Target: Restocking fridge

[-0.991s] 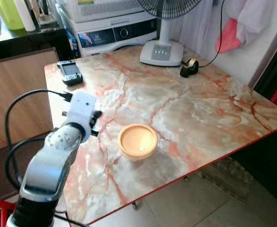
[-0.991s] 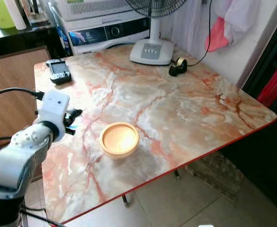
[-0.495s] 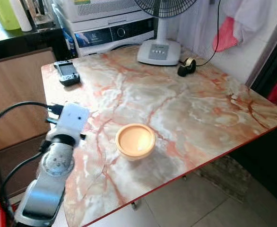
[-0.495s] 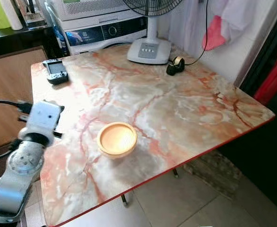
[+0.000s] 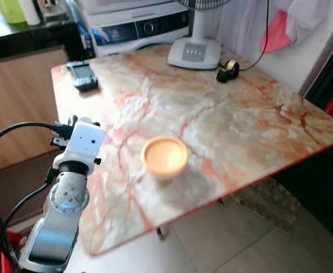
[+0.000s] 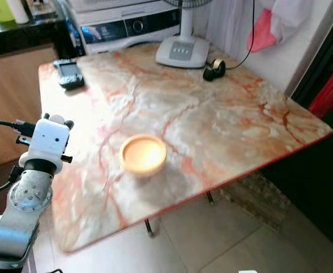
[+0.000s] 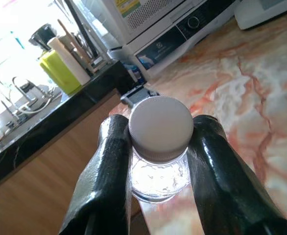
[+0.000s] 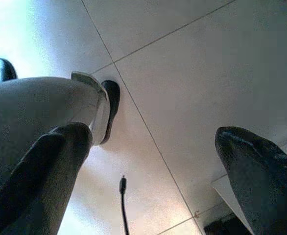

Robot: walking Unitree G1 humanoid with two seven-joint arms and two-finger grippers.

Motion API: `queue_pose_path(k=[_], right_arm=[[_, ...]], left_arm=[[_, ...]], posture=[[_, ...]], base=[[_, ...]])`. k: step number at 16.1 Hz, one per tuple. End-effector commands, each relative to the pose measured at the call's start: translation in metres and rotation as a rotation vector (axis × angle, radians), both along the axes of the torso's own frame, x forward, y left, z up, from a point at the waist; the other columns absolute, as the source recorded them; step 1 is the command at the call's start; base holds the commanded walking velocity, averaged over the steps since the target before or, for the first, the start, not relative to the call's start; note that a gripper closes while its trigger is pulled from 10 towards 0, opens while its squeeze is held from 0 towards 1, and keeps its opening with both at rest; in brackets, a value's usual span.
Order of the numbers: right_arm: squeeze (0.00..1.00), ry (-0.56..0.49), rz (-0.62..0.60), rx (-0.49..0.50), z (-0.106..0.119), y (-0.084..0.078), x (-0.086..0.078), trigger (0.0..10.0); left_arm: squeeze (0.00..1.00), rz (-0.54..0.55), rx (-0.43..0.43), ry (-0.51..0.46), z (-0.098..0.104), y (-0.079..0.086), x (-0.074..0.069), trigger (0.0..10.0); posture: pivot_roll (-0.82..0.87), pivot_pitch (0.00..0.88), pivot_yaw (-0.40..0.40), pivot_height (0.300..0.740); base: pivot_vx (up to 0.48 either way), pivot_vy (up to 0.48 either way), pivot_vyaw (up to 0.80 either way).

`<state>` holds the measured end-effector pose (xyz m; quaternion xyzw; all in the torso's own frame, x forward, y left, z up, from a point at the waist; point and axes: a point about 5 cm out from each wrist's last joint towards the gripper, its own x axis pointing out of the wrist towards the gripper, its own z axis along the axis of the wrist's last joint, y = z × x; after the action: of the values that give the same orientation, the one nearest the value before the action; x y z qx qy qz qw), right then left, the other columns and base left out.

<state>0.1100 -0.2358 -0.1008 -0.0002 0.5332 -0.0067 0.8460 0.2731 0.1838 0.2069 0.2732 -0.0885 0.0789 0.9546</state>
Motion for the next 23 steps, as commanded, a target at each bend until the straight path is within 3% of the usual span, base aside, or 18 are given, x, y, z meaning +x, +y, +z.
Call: queue_pose_path(k=[1, 23], right_arm=[[0.0, 0.018, -0.013, 0.003, -0.0018, -0.0001, -0.0065, 10.0], [0.0, 0.009, -0.027, 0.007, -0.0016, 0.001, -0.0044, 10.0]], left_arm=[[0.0, 0.012, 0.011, -0.003, -0.0011, 0.0033, -0.0001, 10.0], [0.0, -0.018, 0.018, -0.041, 0.0081, -0.0027, 0.0053, 10.0]], posture=[[0.01, 0.044, 0.001, 0.74], [0.01, 0.045, 0.005, 0.74]], base=[[-0.349, 0.0, 0.0], [-0.26, 0.0, 0.0]])
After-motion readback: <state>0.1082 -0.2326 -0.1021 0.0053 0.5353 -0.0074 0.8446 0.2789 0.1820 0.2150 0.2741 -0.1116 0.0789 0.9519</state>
